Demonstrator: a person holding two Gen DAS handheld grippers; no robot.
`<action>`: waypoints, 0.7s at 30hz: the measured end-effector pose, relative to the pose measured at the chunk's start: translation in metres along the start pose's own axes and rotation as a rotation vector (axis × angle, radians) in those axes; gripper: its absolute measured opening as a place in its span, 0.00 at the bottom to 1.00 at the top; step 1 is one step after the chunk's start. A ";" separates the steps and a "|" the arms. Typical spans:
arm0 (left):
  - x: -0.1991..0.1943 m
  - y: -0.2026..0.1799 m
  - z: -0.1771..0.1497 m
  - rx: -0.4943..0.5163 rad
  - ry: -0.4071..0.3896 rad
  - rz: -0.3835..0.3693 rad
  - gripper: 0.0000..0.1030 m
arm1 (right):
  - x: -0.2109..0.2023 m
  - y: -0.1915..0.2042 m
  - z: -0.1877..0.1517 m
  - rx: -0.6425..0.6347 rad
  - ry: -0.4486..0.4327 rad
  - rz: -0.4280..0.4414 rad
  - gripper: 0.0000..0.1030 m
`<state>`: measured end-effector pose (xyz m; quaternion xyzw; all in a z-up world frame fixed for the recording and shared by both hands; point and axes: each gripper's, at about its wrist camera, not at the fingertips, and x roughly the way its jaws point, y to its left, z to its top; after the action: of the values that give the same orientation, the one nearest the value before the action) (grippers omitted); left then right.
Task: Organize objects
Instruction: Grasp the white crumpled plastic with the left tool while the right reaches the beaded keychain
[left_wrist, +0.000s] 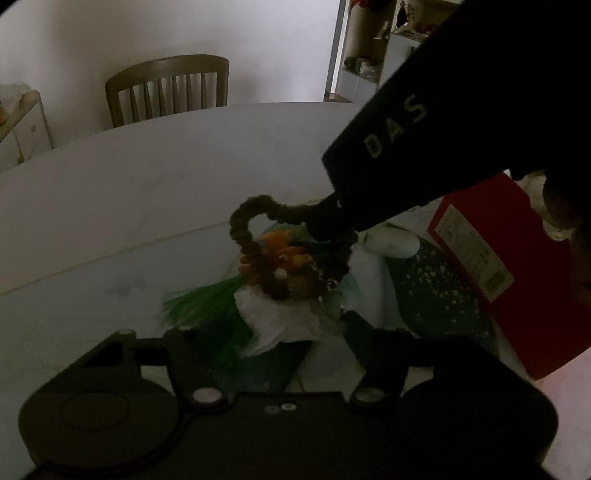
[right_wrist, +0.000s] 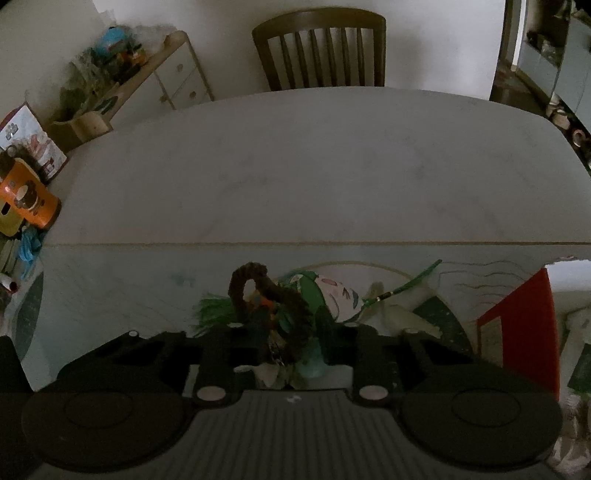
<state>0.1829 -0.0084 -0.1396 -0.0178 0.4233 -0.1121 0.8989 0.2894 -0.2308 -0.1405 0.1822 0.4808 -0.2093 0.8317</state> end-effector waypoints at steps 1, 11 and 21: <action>0.000 0.000 0.000 -0.002 0.001 0.001 0.60 | 0.000 0.001 0.000 -0.003 0.000 -0.005 0.21; -0.001 0.001 0.000 -0.011 0.005 -0.002 0.45 | -0.002 0.003 -0.003 0.011 -0.017 0.005 0.07; -0.014 0.003 -0.005 -0.030 0.022 -0.039 0.30 | -0.033 0.002 -0.008 0.044 -0.062 0.052 0.06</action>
<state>0.1710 -0.0016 -0.1327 -0.0384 0.4342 -0.1231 0.8915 0.2704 -0.2192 -0.1149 0.2062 0.4453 -0.2036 0.8472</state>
